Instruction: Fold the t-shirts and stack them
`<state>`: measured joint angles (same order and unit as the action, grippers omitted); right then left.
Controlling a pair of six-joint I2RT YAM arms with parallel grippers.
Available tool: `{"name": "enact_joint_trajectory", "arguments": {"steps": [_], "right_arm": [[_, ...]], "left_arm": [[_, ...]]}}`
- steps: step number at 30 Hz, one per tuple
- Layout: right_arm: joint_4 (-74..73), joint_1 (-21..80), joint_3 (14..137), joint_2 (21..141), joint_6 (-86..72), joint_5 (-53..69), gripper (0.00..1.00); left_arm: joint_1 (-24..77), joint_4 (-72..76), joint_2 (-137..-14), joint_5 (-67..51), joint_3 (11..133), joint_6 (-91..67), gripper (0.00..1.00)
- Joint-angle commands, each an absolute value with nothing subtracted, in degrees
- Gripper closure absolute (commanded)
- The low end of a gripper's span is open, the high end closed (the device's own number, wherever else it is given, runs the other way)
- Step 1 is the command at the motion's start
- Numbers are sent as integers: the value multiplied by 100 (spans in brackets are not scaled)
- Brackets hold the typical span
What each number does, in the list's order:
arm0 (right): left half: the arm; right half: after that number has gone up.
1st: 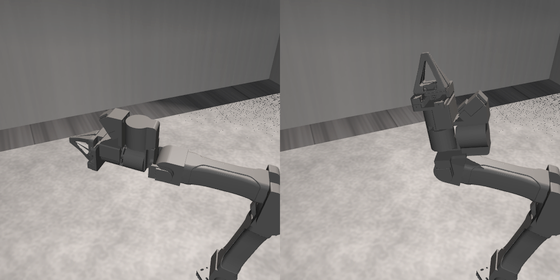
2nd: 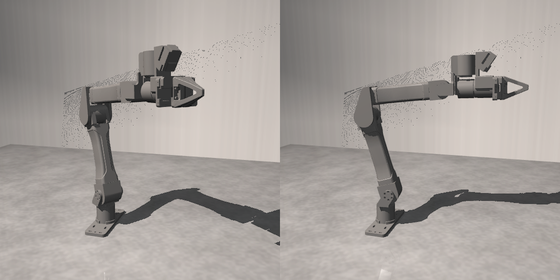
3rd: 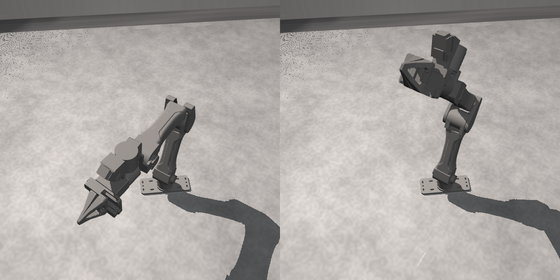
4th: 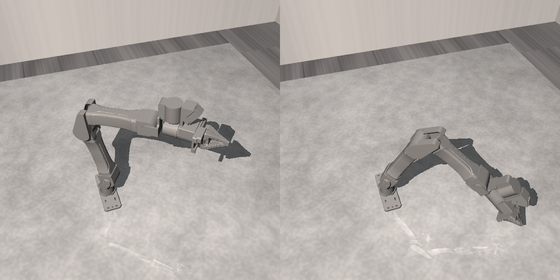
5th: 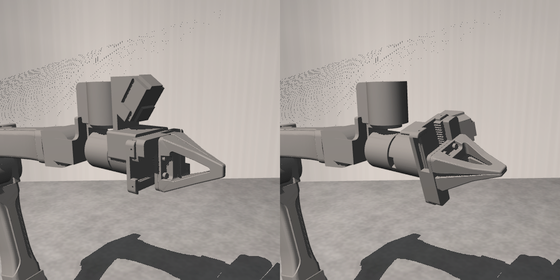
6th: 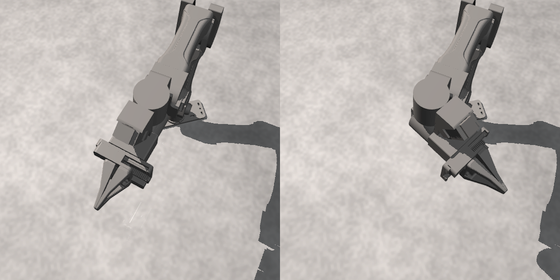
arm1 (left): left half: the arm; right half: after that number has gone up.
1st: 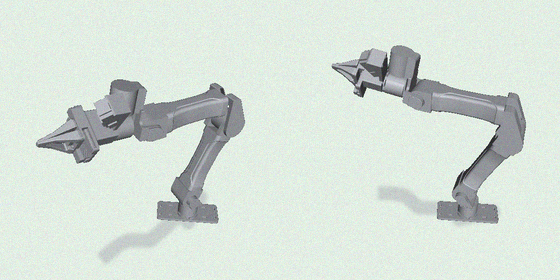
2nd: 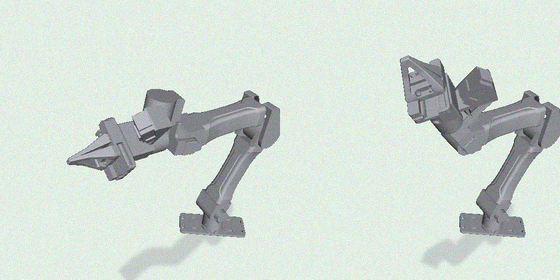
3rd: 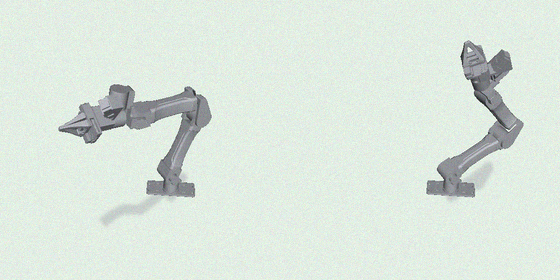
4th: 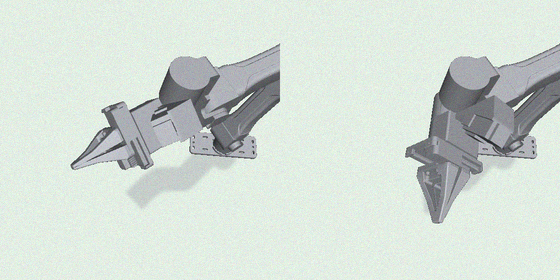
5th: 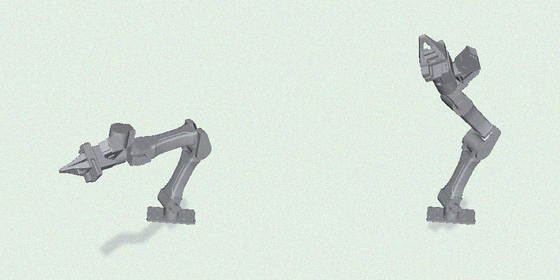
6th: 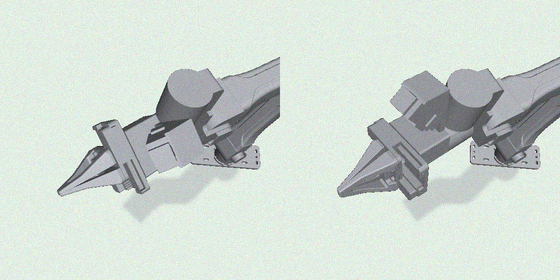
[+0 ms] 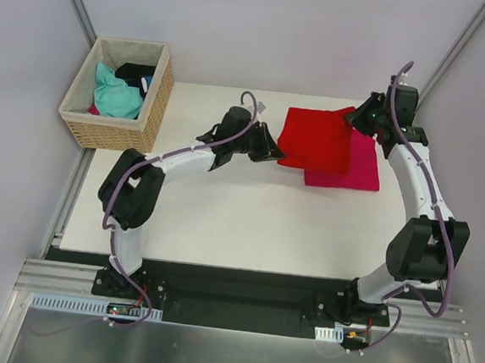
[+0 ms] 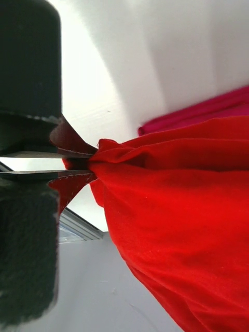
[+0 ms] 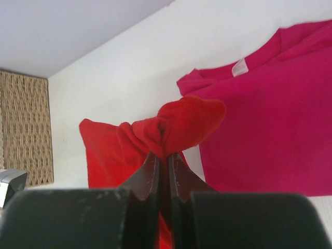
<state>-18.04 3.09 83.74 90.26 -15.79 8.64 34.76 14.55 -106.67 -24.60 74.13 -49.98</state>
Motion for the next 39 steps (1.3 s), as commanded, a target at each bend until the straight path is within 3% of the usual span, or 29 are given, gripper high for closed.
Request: {"name": "enact_joint_trajectory", "arguments": {"steps": [1,18,30,39], "right_arm": [[-1670,44,8920,9254,-1556,1002,100],[-1793,-483,10405,10766,-1679,1476,100],[-2293,-466,11811,11856,-1819,2065,99],[-2223,-483,11119,11356,-1617,1863,100]], "left_arm": [[3410,1275,-11274,-2724,8504,-4931,100],[3375,835,-13201,-2988,11328,-5221,100],[3410,826,-13465,-2988,11628,-5344,100],[3822,835,-13491,-3015,11733,-5440,100]]}}
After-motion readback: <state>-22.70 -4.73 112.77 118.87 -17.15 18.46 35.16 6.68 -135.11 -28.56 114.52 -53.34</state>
